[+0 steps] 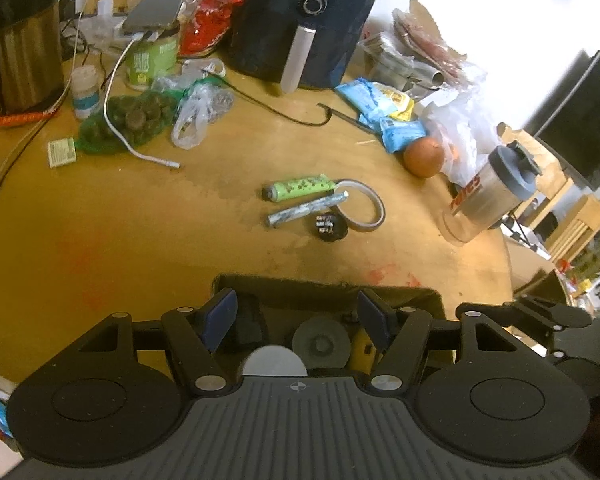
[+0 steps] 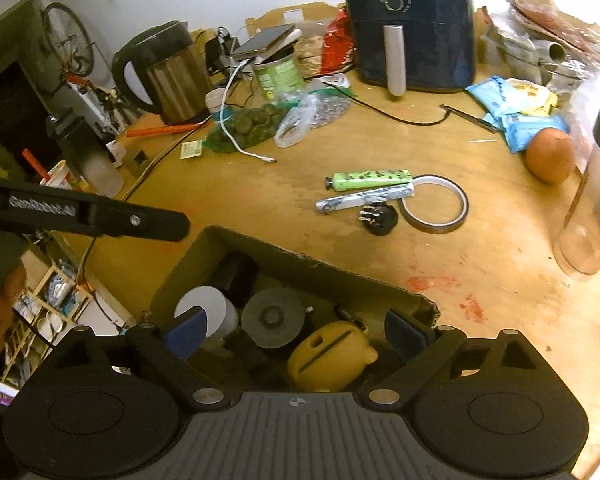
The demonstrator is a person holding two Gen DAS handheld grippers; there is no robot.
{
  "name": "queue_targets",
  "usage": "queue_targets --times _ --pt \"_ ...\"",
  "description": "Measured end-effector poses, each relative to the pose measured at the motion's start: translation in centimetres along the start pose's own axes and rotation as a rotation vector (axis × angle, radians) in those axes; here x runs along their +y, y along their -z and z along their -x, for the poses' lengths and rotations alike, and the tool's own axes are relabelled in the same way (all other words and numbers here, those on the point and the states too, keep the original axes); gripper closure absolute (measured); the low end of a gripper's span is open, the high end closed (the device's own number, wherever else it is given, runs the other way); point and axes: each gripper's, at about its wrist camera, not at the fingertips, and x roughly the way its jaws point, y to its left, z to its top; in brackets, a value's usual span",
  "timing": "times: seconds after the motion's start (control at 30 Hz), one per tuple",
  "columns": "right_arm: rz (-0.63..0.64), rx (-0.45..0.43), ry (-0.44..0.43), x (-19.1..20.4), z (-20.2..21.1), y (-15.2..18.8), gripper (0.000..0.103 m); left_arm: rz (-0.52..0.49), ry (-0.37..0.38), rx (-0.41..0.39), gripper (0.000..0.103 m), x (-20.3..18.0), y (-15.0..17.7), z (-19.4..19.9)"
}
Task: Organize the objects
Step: 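Open both grippers to drop the grey lid and black tape roll into the box, then withdraw both grippers from the box toward the marbled stick and thin tape ring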
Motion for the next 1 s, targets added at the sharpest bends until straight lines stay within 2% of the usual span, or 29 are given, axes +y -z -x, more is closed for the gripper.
queue_targets --times 0.3,0.5,0.6,0.7,0.8,1.0 --pt "-0.046 0.001 0.019 0.2 0.4 -1.6 0.007 -0.032 -0.053 -0.053 0.037 0.1 -3.8 5.2" --pt "-0.016 -0.048 0.011 1.1 1.0 -3.9 0.005 -0.034 -0.059 -0.087 0.037 -0.4 -4.8 6.9" --pt "0.003 -0.081 0.018 1.1 0.9 -4.6 0.005 -0.026 -0.033 -0.107 0.037 -0.4 -5.1 5.8" --pt "-0.051 -0.095 0.033 0.1 0.6 -5.1 0.005 -0.029 -0.024 -0.092 0.037 -0.1 -5.5 4.5" --pt "-0.105 -0.105 0.043 -0.9 0.1 -5.4 0.005 -0.063 -0.006 -0.086 0.037 -0.1 -6.1 3.2" --pt "-0.131 -0.116 0.086 -2.4 -1.0 -5.6 0.004 -0.114 0.028 -0.088 0.037 0.4 -7.1 -0.6"
